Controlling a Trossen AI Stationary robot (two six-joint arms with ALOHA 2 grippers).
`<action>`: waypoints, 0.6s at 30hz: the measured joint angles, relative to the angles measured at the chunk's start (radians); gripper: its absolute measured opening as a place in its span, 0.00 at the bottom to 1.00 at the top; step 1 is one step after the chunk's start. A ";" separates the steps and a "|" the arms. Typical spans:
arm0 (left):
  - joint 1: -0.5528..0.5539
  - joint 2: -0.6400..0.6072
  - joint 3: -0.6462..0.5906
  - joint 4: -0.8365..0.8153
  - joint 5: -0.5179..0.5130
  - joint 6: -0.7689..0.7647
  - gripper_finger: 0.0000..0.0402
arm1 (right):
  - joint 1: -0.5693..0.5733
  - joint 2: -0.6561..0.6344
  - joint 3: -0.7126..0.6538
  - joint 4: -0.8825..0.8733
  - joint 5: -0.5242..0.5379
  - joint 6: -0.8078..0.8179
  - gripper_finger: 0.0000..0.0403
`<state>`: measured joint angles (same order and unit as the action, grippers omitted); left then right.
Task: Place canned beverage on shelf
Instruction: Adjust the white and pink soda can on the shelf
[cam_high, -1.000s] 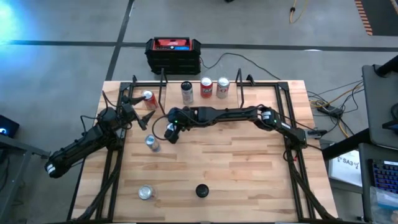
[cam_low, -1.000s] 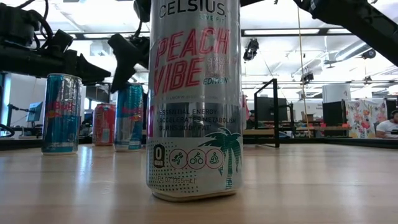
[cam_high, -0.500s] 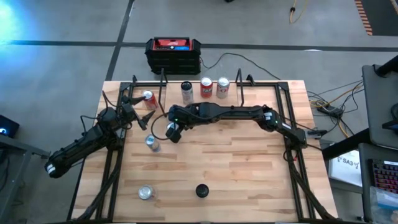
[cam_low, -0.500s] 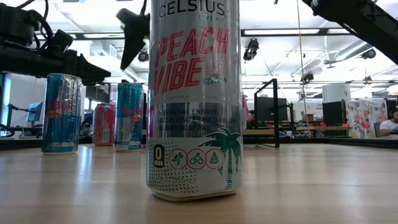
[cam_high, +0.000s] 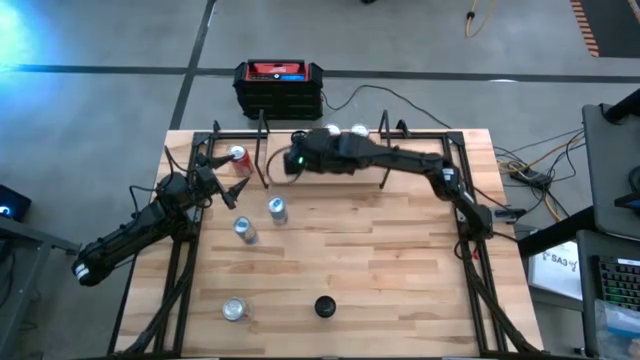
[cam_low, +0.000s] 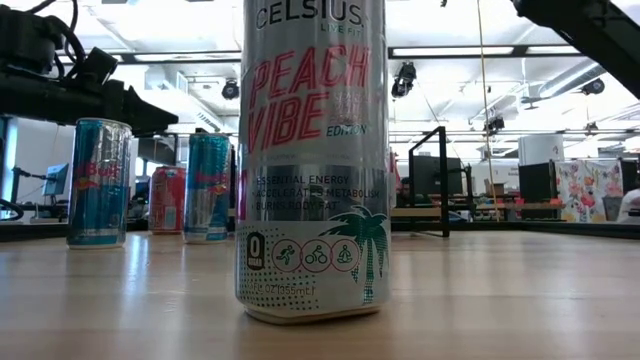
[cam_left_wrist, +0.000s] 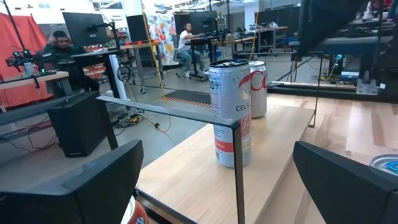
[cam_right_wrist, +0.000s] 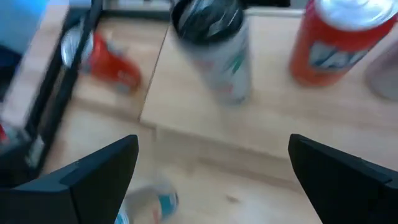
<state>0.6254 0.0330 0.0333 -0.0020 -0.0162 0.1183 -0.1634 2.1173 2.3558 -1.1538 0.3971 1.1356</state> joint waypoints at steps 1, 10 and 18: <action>0.000 0.000 0.000 0.000 0.000 0.000 0.99 | -0.017 -0.003 0.001 -0.001 -0.012 0.008 0.99; 0.000 0.000 0.000 0.000 0.000 0.000 0.99 | -0.155 -0.004 0.000 0.030 -0.239 -0.067 0.99; 0.000 0.000 0.000 0.000 0.000 0.000 0.99 | -0.124 -0.004 0.000 0.022 -0.152 -0.346 0.99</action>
<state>0.6252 0.0330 0.0334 -0.0019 -0.0162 0.1184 -0.2874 2.1128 2.3562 -1.1315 0.2451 0.7897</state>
